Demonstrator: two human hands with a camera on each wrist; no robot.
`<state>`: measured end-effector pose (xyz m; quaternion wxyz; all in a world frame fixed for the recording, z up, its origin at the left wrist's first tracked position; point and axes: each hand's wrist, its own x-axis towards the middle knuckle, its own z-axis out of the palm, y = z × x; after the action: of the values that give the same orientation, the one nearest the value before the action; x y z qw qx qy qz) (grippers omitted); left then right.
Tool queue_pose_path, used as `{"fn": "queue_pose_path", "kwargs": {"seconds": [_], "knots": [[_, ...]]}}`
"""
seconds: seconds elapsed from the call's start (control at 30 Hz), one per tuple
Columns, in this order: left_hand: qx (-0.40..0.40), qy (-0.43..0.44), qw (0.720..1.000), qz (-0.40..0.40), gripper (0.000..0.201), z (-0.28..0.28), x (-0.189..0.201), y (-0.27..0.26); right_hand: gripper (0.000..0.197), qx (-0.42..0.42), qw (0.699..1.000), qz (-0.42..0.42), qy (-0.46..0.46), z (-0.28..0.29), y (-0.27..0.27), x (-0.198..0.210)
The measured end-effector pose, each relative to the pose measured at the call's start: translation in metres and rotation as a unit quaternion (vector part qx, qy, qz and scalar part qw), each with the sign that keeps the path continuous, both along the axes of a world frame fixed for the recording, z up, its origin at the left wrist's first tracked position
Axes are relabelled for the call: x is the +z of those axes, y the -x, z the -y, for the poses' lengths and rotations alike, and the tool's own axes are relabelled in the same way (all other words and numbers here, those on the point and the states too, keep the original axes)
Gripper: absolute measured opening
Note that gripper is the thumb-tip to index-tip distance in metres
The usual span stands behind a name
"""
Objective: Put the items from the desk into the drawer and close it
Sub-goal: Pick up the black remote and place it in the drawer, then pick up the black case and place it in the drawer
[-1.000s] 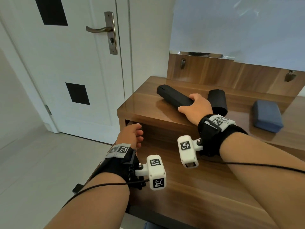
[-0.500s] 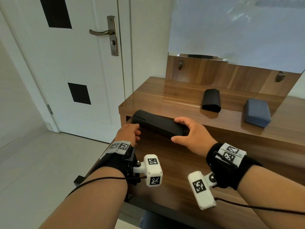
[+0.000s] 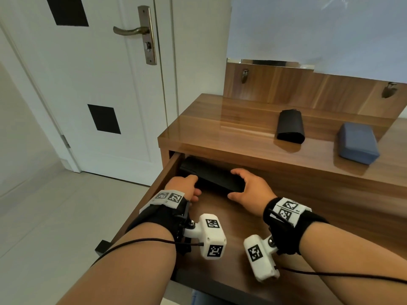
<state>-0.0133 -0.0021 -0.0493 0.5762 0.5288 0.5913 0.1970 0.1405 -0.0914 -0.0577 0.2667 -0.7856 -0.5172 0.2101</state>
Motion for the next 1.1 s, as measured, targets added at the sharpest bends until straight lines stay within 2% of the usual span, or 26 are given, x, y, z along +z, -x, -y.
{"fn": "queue_pose_path", "kwargs": {"seconds": [0.13,0.23,0.33,0.43,0.5,0.63,0.77,0.9,0.97,1.03,1.1], "knots": [[-0.042,0.034,0.999,-0.003,0.019,0.002,0.0,-0.007,0.068,-0.022,1.0,0.012,0.016,-0.016,-0.003,-0.005],[-0.044,0.056,0.997,0.014,0.024,0.002,0.0,-0.009,0.07,-0.017,0.997,0.065,0.022,-0.028,0.0,-0.01],[-0.045,0.05,0.998,0.02,0.021,0.002,-0.001,-0.009,0.065,-0.036,0.991,0.123,0.026,-0.033,0.006,-0.014],[-0.049,0.03,0.998,0.019,0.006,0.005,0.0,-0.007,0.058,-0.052,0.988,0.144,0.031,-0.029,0.009,-0.011],[-0.053,0.021,0.998,0.019,0.01,0.007,0.002,-0.006,0.055,-0.04,0.988,0.148,0.035,-0.025,0.009,-0.008],[-0.058,0.017,0.998,0.019,0.014,0.01,0.006,-0.006,0.032,0.015,0.991,0.13,0.021,-0.009,0.01,0.004],[-0.06,-0.004,0.998,0.017,0.018,0.009,0.006,-0.005,0.011,0.023,0.994,0.095,-0.055,0.006,0.01,0.037],[-0.063,-0.016,0.997,0.029,0.01,0.011,0.007,-0.004,0.005,-0.054,0.981,0.073,-0.171,0.003,-0.009,0.073],[-0.067,-0.025,0.997,0.032,0.01,0.011,0.007,-0.004,0.009,-0.113,0.972,0.045,-0.202,-0.004,-0.029,0.084],[-0.069,-0.031,0.996,0.037,0.01,0.011,0.004,-0.003,0.02,-0.175,0.964,0.031,-0.197,-0.011,-0.052,0.09],[-0.073,-0.033,0.996,0.041,0.008,0.01,0.002,-0.002,0.036,-0.242,0.959,0.054,-0.138,-0.018,-0.072,0.097]]}}
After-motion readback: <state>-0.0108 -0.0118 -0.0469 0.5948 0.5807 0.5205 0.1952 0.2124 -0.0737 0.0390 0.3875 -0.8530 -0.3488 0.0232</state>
